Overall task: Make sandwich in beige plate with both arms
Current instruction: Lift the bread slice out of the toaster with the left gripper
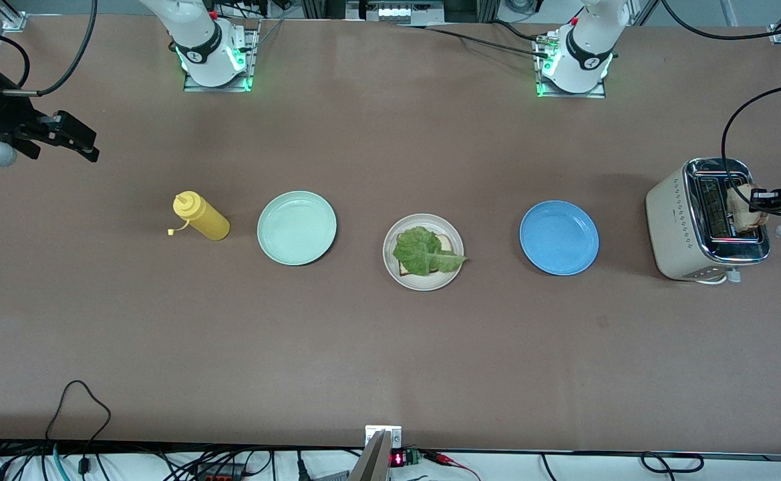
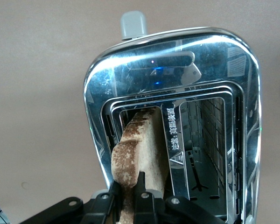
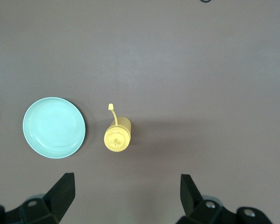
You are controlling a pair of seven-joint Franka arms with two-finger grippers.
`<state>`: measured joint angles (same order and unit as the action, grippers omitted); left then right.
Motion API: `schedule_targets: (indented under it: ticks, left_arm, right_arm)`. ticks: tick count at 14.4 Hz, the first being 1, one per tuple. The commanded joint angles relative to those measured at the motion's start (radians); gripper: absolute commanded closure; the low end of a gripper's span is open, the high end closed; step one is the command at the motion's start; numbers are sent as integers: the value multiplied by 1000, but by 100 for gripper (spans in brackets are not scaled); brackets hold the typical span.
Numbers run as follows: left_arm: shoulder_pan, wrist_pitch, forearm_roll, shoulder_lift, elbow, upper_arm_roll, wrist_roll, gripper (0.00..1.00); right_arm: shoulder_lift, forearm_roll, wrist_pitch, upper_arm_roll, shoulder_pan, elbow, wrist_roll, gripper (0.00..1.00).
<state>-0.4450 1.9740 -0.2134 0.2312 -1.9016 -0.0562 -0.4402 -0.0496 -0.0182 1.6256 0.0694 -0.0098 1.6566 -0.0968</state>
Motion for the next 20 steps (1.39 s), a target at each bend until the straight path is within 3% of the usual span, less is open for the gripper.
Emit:
schedule_targets:
  ticks: [1,11,18,20]
  left_arm:
    - [-18,6,-6,-7,6,-11,-32,100]
    - [-11,-56,-6,-67,39,-16,-43,100]
    - [-11,-397,-6,-82,283,-120,-34,100]
    - [-11,-443,-6,-82,323,-164,-31,100]
  right_arm:
    - [-6,-14,16,9,-6,-3,-6,0]
    - [-15,-16,39,10,-4,5,-4,0]
    - [-13,-16,59,12,-4,6,-4,0]
    - [-15,-16,48,12,-6,8,-3,0]
